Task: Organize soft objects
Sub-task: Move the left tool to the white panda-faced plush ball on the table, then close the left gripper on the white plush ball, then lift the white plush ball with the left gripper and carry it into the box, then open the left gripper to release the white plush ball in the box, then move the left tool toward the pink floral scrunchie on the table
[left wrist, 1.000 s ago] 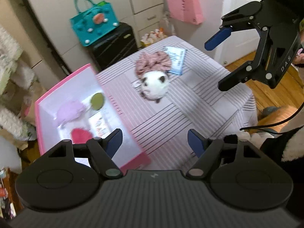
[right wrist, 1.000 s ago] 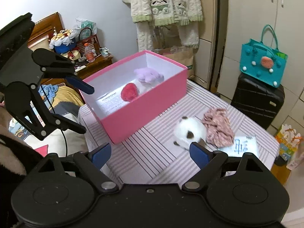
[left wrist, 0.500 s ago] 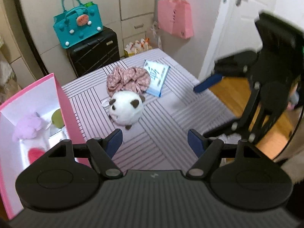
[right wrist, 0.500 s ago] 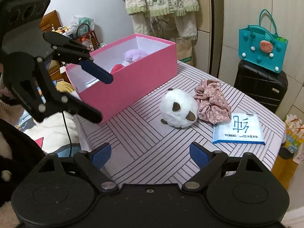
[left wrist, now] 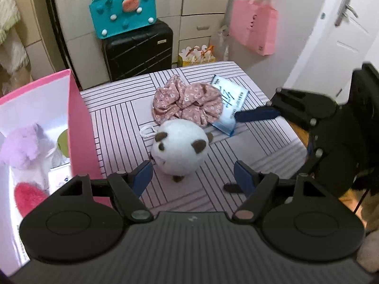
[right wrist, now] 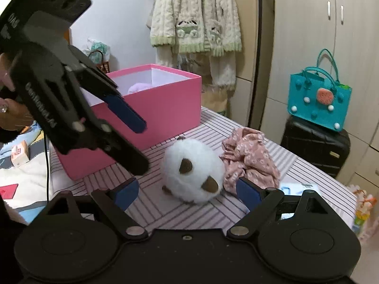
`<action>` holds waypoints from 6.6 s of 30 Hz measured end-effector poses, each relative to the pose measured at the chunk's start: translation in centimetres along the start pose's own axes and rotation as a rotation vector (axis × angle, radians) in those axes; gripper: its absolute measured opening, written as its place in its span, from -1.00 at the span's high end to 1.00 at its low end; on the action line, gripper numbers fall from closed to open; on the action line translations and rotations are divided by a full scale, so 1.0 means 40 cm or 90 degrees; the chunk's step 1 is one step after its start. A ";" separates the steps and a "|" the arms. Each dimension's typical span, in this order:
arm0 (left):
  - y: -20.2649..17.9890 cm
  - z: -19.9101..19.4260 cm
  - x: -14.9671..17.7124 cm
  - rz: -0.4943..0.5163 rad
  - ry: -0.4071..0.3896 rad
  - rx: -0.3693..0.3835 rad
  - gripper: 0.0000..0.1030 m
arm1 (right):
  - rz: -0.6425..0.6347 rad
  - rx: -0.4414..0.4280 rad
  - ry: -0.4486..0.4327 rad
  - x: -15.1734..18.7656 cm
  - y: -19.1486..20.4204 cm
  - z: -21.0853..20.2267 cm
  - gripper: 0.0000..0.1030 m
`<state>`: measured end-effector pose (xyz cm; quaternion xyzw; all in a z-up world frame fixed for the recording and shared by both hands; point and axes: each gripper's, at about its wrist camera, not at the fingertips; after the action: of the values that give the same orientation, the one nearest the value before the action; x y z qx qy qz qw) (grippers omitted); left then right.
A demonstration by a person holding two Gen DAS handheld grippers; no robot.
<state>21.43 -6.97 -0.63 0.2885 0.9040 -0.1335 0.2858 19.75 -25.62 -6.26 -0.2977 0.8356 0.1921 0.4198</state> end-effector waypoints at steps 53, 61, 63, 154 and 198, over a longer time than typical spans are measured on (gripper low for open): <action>0.064 0.146 0.037 -0.204 0.035 0.052 -0.18 | 0.039 0.032 0.053 0.057 0.100 0.080 -0.43; 0.061 0.106 0.053 -0.181 0.066 0.093 -0.18 | 0.053 0.014 0.091 0.048 0.144 0.044 -0.43; 0.055 0.098 0.057 -0.166 0.085 0.104 -0.18 | 0.061 0.002 0.111 0.044 0.154 0.036 -0.43; 0.456 -0.300 0.137 -0.136 -0.011 -0.129 -0.14 | 0.012 -0.071 0.160 -0.400 0.340 0.232 -0.12; -0.010 -0.335 0.172 0.012 0.038 0.021 -0.50 | 0.053 -0.027 0.129 -0.159 0.243 -0.269 -0.42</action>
<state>10.67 1.21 6.05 0.3052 0.9072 -0.1372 0.2548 10.02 -22.36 5.81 -0.2896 0.8812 0.1958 0.3183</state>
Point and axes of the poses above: each gripper's, at about its wrist camera, not at the fingertips, and z roughly the way its jaws point, y to its left, x to its underside, and after that the axes turned 4 degrees about z, right-handed
